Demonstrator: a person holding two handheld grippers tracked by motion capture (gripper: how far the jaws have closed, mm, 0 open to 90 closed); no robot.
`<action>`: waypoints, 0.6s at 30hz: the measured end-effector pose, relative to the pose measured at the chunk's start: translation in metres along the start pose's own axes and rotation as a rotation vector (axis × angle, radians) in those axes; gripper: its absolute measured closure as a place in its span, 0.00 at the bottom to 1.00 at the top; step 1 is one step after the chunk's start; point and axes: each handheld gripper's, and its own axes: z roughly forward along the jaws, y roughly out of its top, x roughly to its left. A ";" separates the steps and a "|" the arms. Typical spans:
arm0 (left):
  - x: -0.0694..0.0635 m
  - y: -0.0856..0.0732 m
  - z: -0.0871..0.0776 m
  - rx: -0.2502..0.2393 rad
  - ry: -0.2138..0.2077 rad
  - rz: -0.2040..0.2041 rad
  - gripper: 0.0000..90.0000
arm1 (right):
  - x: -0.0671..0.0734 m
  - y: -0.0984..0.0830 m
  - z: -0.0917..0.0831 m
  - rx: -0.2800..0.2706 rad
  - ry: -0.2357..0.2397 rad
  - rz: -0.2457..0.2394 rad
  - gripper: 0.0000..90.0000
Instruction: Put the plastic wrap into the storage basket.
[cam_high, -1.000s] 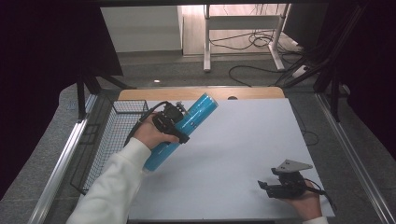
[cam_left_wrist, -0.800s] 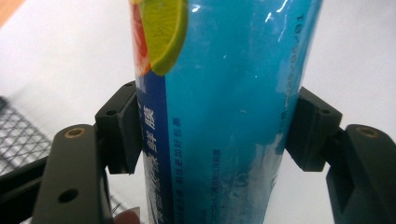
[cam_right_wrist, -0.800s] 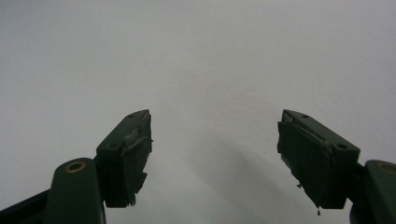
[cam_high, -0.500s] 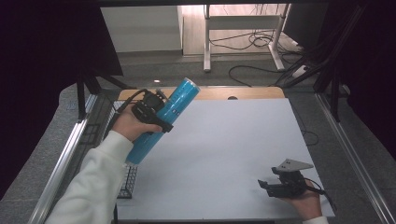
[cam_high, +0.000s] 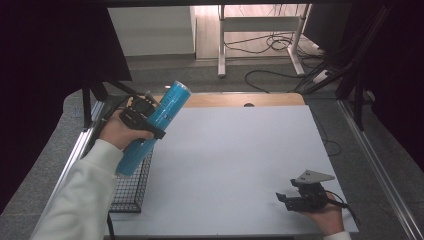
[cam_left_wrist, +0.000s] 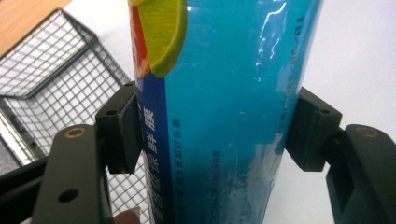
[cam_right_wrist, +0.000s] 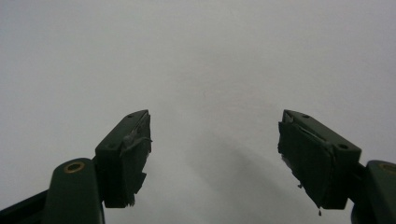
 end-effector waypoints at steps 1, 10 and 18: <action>0.002 -0.002 0.000 0.003 -0.001 -0.004 0.35 | 0.000 0.000 0.000 0.000 -0.002 0.000 0.29; 0.023 -0.023 0.004 0.026 0.016 -0.070 0.35 | 0.000 0.001 -0.001 -0.005 -0.003 0.005 0.29; 0.044 -0.046 0.012 0.057 0.027 -0.144 0.35 | -0.001 0.001 -0.001 -0.003 -0.005 0.005 0.29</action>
